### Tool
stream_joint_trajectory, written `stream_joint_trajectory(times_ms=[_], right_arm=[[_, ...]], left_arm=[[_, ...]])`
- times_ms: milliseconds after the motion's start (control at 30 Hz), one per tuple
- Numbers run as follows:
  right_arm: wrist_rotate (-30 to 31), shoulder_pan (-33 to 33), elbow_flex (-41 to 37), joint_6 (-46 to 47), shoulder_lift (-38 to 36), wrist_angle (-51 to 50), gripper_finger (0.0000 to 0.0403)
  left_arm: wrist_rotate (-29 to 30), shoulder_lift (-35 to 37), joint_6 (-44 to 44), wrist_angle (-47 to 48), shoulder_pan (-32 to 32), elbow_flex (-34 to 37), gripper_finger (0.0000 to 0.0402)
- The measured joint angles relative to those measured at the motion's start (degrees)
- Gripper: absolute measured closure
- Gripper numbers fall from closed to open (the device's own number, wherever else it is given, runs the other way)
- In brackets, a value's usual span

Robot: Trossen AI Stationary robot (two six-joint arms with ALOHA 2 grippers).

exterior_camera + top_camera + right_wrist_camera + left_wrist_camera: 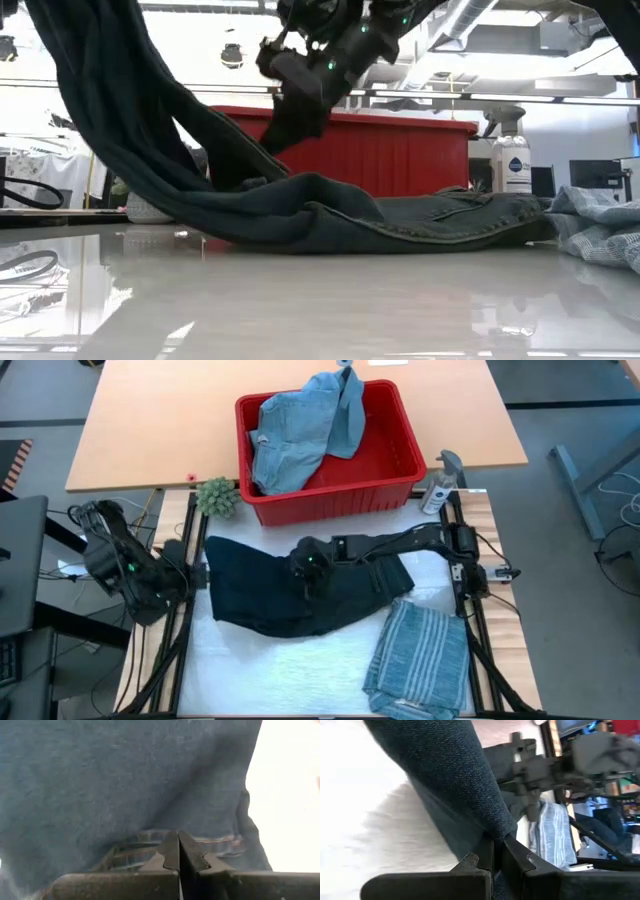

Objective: Fold Laundry from Bin
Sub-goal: Fold the blue denim pants

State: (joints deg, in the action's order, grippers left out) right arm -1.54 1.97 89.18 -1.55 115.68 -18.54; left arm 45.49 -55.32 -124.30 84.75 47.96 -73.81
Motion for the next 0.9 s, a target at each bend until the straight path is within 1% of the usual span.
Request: stream_joint_trajectory(times_ms=[100,300,400,567,767,900], right_arm=[[-0.07,0.58,-0.02,-0.35,-1.28,-1.62,0.0387],[-1.78,-0.52,-0.11,-0.21,-1.17,-0.34,0.0387],[-1.85,-1.63,-0.13,-0.21,-1.07,1.72,0.0387],[-2.29,-2.30,-0.15,0.52,-1.07,6.40,0.0387],[-3.42,-2.19,-0.15,1.49,-1.07,6.81,0.0387],[-3.19,-1.71,-1.17,1.87,-0.21,6.90,0.0387]], left_arm=[[-2.03,0.38,-1.58,5.47,-0.12,-2.50,0.0401],[-6.89,2.42,0.59,5.49,-1.05,-3.06,0.0402],[-9.75,2.65,-0.95,5.44,-1.41,-3.02,0.0401],[-12.13,2.63,-2.31,5.55,-1.39,-3.86,0.0401],[-13.06,1.53,0.75,5.32,-1.39,-12.97,0.0401],[-9.22,0.80,3.86,5.24,-1.39,-19.25,0.0401]])
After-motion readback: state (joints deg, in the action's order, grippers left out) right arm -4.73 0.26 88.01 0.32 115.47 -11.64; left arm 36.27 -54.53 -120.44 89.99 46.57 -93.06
